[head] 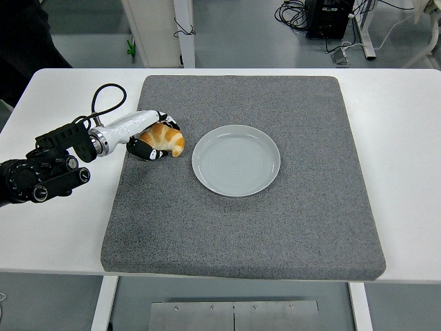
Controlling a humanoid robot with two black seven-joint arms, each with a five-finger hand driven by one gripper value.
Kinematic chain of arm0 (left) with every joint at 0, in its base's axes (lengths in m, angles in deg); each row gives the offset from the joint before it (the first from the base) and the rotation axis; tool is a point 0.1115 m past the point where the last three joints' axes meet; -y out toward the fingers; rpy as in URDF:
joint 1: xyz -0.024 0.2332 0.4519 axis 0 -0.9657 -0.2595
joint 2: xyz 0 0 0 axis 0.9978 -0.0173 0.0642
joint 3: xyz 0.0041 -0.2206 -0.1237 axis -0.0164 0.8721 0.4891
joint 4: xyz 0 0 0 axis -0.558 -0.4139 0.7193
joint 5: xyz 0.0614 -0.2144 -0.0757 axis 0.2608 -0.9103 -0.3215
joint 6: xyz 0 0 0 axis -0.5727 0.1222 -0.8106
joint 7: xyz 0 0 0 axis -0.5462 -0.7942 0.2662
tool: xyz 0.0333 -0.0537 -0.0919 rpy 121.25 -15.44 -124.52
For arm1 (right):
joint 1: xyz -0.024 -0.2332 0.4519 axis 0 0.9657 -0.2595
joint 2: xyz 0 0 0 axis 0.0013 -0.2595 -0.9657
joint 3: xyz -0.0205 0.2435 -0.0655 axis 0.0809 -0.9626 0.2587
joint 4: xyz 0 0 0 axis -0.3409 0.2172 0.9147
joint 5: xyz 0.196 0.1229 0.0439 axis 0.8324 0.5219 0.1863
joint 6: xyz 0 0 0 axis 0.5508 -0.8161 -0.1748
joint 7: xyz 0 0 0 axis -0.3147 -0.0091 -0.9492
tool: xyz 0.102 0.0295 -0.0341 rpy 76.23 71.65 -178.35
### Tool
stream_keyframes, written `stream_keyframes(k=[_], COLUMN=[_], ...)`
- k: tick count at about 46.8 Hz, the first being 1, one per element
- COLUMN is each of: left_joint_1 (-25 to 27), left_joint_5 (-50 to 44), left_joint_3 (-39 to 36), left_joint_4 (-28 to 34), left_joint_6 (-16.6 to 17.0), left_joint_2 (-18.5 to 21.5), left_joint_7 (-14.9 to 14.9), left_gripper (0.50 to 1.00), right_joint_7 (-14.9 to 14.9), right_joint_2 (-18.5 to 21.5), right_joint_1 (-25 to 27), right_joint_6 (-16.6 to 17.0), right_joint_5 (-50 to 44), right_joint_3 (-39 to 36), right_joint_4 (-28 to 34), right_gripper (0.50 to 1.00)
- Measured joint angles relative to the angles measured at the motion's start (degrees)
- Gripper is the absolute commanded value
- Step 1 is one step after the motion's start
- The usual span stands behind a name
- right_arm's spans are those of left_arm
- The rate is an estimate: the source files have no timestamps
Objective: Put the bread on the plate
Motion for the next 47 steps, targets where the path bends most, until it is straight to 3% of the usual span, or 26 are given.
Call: stream_keyframes(k=[6,12,24,33,47], left_joint_1=[0.1,0.5,1.5,5.2,8.4], left_joint_5=[-0.2,-0.7,-1.2,-0.9,1.4], left_joint_3=[0.3,0.6,2.3,4.1,8.2], left_joint_4=[0.0,0.0,0.0,0.0,0.0], left_joint_6=[0.0,0.0,-0.2,-0.7,-5.9], left_joint_2=[0.0,0.2,0.4,0.5,0.8], left_joint_7=[0.0,0.1,0.2,0.0,-0.1], left_gripper=[0.564,0.522,0.522,0.524,0.527], right_joint_7=[0.0,0.0,0.0,0.0,0.0], right_joint_2=[0.0,0.0,0.0,0.0,0.0], right_joint_1=[0.0,0.0,0.0,0.0,0.0], right_joint_6=[0.0,0.0,0.0,0.0,0.0], right_joint_5=[0.0,0.0,0.0,0.0,0.0], right_joint_3=[0.0,0.0,0.0,0.0,0.0], right_joint_4=[0.0,0.0,0.0,0.0,0.0], right_gripper=[1.000,1.000,1.000,1.000,1.000])
